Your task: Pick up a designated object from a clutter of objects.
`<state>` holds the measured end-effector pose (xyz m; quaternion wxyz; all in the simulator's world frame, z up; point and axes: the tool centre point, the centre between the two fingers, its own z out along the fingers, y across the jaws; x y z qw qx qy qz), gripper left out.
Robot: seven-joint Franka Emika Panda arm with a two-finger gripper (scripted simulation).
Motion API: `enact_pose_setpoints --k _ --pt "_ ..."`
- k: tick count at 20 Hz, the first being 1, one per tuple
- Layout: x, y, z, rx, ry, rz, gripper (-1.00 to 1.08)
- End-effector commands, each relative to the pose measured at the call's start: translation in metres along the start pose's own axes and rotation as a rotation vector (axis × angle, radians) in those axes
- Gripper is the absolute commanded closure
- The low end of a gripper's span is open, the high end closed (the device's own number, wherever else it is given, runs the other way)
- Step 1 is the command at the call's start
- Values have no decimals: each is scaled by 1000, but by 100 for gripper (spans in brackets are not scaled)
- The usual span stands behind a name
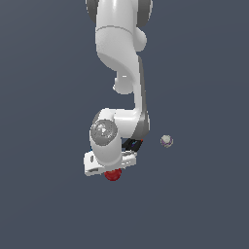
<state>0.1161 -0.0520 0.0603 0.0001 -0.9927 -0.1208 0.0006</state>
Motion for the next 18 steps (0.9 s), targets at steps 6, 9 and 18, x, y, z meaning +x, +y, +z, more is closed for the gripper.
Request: enact_pose_setpoints --k 6,9,18 --pt "1 0 14 0 1 -1 -92" --pt "1 0 14 0 1 -1 108" --pt "1 1 14 0 0 0 108"
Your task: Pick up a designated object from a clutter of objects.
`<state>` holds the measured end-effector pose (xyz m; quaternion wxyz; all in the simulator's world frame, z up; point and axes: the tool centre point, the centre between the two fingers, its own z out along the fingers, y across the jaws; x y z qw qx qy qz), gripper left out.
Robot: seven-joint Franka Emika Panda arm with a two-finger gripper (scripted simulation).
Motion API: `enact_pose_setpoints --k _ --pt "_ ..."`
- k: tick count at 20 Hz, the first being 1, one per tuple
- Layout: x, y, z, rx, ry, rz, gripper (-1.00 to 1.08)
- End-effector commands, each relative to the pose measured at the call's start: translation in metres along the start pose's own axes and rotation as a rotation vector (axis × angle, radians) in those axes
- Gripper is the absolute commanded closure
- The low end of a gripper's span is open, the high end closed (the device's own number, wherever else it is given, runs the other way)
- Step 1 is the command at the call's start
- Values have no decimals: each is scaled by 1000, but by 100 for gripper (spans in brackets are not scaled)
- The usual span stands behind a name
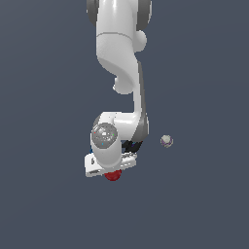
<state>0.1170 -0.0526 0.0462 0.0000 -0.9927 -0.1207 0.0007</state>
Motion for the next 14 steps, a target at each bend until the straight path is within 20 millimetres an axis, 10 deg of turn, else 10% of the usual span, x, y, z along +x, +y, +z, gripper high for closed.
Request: enact_pose_setpoints --k 1,14 --pt "0 0 -1 0 0 0 108" --pt "-19 -14 -46 0 0 0 108"
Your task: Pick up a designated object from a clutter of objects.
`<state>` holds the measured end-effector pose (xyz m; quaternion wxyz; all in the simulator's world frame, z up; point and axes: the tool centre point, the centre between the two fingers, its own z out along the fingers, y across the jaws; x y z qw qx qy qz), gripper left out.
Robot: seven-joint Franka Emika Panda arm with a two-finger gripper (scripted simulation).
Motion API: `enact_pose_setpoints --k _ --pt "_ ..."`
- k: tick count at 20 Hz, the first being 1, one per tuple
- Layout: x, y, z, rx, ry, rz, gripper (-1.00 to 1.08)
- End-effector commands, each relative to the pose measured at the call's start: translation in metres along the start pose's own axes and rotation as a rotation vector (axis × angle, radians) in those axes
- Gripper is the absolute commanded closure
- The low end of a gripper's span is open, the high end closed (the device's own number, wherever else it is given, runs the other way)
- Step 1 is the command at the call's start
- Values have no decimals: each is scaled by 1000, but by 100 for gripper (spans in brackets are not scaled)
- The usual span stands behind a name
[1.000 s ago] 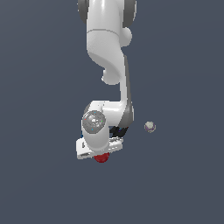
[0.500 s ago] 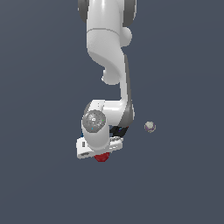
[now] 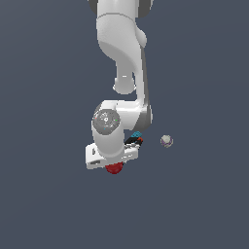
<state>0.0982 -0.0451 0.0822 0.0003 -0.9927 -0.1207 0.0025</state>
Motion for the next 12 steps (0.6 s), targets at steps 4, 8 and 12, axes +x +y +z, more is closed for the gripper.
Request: enact_pose_setpoints --k 4,8,12 --pt "-14 -11 -39 -1 4 0 108" --pt "-28 -22 -74 -1 4 0 108" --pt "-42 -33 -110 -1 4 -1 108"
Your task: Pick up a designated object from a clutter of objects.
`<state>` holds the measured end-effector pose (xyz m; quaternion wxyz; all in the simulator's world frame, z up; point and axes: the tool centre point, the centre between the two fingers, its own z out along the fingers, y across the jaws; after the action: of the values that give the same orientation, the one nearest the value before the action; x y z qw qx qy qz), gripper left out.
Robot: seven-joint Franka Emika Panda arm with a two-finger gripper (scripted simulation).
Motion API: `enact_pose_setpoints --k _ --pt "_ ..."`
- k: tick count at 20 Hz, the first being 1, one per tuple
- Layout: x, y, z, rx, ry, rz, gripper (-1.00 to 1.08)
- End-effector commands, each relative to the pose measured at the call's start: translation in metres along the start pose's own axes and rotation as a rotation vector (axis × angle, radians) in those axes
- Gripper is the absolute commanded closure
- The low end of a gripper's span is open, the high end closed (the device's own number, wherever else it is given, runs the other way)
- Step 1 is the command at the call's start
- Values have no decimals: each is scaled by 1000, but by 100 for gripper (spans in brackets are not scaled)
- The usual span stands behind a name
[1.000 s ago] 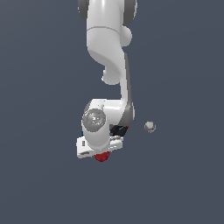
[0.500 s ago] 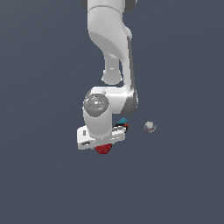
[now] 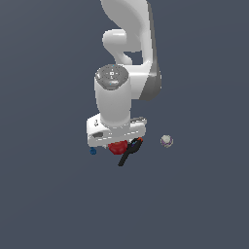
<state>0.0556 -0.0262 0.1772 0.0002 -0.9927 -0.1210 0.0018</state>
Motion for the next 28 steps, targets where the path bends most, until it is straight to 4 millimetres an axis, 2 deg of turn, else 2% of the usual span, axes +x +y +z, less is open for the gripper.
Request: enact_pose_setpoints --k 1,10,16,22,28 --pt "-9 -7 -24 -1 3 0 108" --pt "-41 -32 -111 -2 3 0 108" --pt "-57 -45 -157 -2 3 0 108" --pt "-67 -54 -187 -2 3 0 108" --pt "-69 -56 -197 -1 3 -1 108"
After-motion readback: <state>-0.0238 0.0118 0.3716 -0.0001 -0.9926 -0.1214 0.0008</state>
